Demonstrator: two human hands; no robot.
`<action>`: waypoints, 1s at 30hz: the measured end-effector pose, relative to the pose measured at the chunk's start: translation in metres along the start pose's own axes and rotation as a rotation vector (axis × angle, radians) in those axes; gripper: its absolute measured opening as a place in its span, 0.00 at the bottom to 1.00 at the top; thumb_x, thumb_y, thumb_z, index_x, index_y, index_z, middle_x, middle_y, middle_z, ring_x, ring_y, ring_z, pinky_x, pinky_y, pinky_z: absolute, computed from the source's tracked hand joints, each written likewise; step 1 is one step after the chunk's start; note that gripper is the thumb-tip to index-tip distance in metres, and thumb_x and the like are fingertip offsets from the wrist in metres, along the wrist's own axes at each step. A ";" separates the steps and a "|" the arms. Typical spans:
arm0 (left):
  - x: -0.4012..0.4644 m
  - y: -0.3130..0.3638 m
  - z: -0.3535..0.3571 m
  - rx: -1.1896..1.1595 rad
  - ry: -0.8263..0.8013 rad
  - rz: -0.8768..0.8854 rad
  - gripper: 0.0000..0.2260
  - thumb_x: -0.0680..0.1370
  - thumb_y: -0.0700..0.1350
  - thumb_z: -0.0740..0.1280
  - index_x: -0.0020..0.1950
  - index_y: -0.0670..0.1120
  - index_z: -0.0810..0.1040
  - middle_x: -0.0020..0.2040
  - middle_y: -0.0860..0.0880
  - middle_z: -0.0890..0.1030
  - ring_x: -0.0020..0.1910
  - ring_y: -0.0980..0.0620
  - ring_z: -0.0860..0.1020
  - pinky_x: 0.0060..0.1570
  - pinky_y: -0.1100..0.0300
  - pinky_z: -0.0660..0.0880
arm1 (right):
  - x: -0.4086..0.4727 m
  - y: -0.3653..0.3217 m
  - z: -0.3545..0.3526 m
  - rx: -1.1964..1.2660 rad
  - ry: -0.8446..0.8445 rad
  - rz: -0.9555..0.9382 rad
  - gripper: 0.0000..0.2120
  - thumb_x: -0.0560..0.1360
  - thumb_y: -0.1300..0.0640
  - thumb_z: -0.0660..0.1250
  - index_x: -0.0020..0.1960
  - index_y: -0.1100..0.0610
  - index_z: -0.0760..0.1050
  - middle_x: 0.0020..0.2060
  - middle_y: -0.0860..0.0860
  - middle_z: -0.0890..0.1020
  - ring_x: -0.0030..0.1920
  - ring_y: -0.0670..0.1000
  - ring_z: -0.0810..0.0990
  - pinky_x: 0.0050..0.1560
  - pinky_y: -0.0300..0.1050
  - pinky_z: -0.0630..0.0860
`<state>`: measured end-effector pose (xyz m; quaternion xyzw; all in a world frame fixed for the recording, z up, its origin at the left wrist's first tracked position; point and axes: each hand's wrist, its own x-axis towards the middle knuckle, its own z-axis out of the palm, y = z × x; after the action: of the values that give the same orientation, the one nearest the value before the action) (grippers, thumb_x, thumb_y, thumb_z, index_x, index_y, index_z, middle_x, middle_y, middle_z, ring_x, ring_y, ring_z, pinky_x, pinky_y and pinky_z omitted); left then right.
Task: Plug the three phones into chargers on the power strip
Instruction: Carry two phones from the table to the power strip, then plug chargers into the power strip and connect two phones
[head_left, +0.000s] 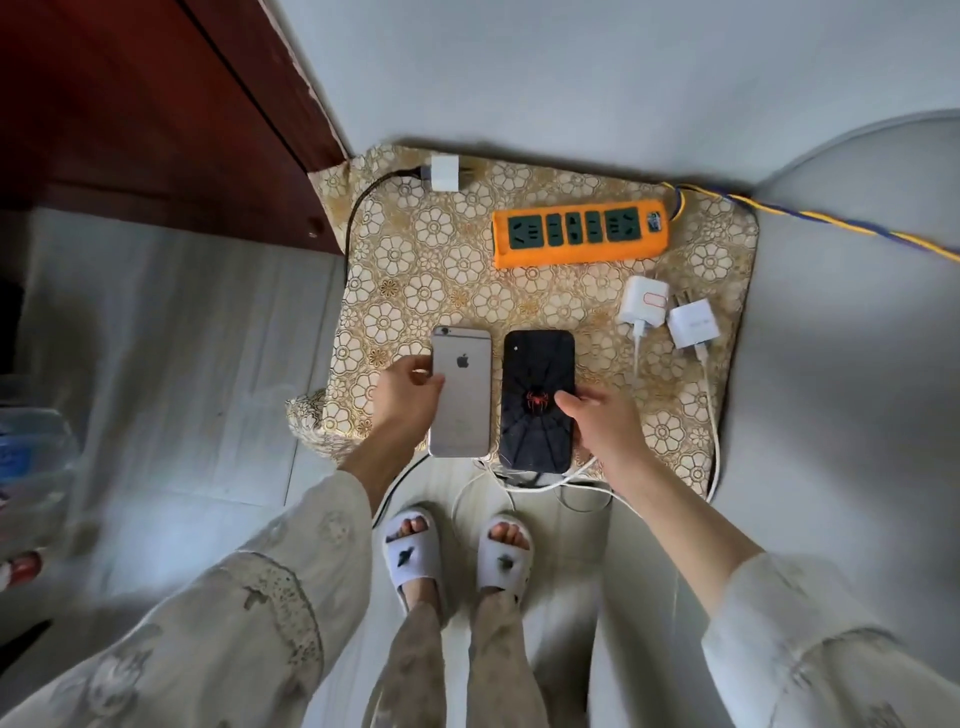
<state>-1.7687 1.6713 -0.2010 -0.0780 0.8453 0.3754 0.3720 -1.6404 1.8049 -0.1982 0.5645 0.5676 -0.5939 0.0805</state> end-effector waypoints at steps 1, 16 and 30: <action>-0.002 0.001 -0.001 0.076 -0.004 0.051 0.14 0.76 0.39 0.63 0.61 0.42 0.75 0.56 0.42 0.81 0.53 0.43 0.78 0.56 0.50 0.76 | -0.002 -0.002 0.001 -0.118 0.021 -0.035 0.12 0.76 0.60 0.64 0.56 0.63 0.78 0.49 0.56 0.82 0.49 0.55 0.80 0.46 0.46 0.75; 0.047 -0.007 -0.040 0.945 -0.126 0.334 0.49 0.71 0.56 0.69 0.73 0.54 0.31 0.72 0.44 0.27 0.73 0.42 0.32 0.73 0.40 0.41 | 0.048 -0.102 0.021 -0.791 0.022 -0.618 0.17 0.78 0.56 0.60 0.66 0.59 0.70 0.57 0.56 0.78 0.58 0.55 0.76 0.60 0.49 0.74; 0.049 -0.006 -0.030 0.973 -0.112 0.230 0.50 0.72 0.46 0.69 0.70 0.52 0.26 0.66 0.45 0.21 0.68 0.45 0.26 0.74 0.47 0.38 | 0.143 -0.200 0.109 -1.458 0.078 -1.006 0.23 0.75 0.54 0.64 0.68 0.62 0.66 0.63 0.60 0.74 0.65 0.60 0.67 0.64 0.57 0.67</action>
<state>-1.8186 1.6536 -0.2247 0.2186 0.9043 -0.0200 0.3663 -1.9006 1.8686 -0.2214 0.0764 0.9881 -0.0301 0.1301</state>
